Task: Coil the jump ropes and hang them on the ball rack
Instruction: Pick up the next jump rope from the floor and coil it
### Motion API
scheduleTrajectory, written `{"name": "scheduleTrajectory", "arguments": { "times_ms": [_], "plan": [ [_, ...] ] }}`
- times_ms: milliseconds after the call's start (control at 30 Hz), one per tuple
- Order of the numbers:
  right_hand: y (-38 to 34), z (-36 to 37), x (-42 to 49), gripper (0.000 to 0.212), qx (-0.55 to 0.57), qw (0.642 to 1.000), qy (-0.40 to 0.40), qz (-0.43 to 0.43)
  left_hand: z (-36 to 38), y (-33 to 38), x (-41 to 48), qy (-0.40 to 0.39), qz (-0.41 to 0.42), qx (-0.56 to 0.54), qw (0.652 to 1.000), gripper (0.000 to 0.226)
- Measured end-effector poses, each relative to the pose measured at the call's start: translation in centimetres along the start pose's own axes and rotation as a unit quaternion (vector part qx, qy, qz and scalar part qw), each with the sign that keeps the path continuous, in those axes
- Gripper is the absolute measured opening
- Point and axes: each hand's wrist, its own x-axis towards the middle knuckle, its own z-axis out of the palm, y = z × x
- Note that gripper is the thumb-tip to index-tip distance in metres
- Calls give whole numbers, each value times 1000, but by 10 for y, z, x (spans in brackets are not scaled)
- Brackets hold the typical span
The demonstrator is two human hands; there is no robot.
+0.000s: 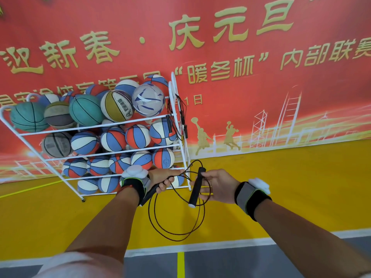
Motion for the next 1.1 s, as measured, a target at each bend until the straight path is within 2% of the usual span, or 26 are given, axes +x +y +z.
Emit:
{"name": "scheduleTrajectory", "arguments": {
  "times_ms": [100,167,233,300,400,500,600,700,800,900,1033,1100],
  "plan": [
    [0,-1,0,54,40,999,12,-13,-1,-3,1,0,3,2,1000,60],
    [-1,2,0,46,-1,998,46,-40,-1,-3,2,1,1,14,1000,60],
    [-1,7,-1,34,-90,987,103,-86,0,-3,3,-6,-7,29,1000,60],
    [-1,9,4,35,-156,963,144,-165,1,-2,5,-17,-19,37,999,59],
    [3,8,7,39,-269,906,189,-268,1,-2,6,-18,-29,29,999,59],
    [0,8,5,41,-334,856,233,-319,2,0,5,-6,-39,32,999,60],
    [-5,7,5,39,-382,819,240,-355,-1,2,3,-9,-48,24,999,62],
    [-6,1,7,37,-431,803,253,-325,-3,-4,7,28,-30,-58,997,61],
    [3,-8,11,32,-439,833,222,-254,-3,-8,8,106,40,-134,984,47],
    [15,-19,10,31,-451,861,177,-156,-3,-5,1,95,47,-183,977,45],
    [29,-36,7,26,-477,862,159,-68,-3,-2,-3,99,86,-247,960,23],
    [33,-45,5,18,-494,855,156,-23,-2,-1,-2,99,108,-250,957,26]
  ]
}}
